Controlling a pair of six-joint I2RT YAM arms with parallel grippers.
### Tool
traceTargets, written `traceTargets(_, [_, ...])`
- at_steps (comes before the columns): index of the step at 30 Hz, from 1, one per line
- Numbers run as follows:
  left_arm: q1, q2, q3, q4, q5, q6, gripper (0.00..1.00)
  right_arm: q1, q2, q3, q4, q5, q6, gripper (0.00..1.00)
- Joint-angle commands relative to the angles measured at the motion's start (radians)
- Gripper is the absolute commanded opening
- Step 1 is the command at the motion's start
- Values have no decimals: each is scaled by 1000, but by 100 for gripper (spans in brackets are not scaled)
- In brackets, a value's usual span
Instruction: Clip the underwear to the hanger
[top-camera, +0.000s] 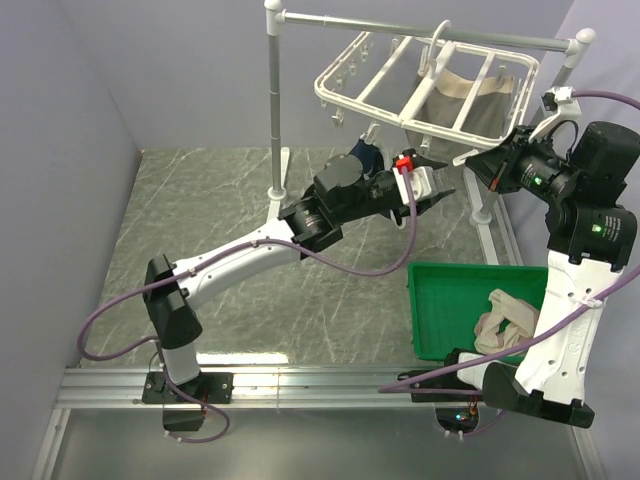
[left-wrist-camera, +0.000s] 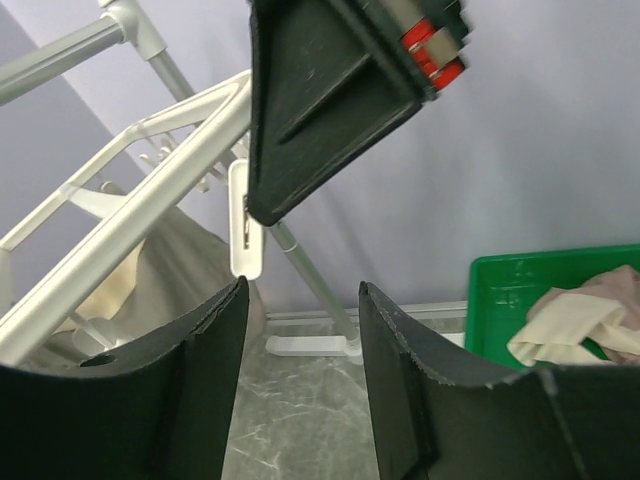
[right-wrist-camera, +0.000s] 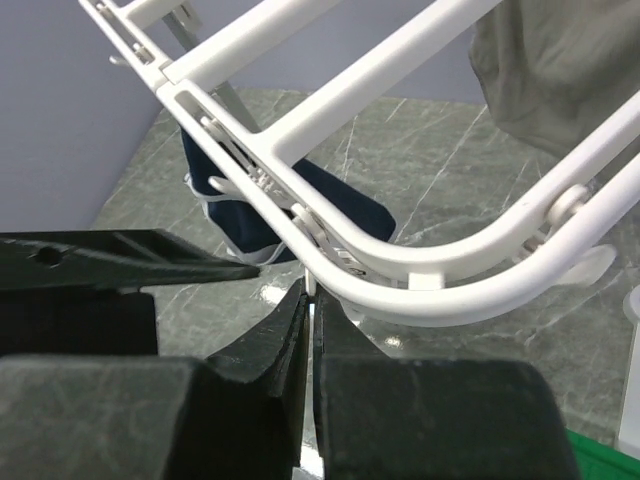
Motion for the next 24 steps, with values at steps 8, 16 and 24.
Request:
traceTargets(8, [-4, 69, 99, 85, -99, 20, 53, 22, -7, 64, -26, -15, -22, 0])
traceTargets(16, [-2, 105, 141, 84, -109, 17, 51, 34, -9, 59, -42, -20, -39, 0])
traceTargets(24, [-4, 148, 199, 73, -93, -23, 44, 55, -5, 60, -75, -31, -65, 0])
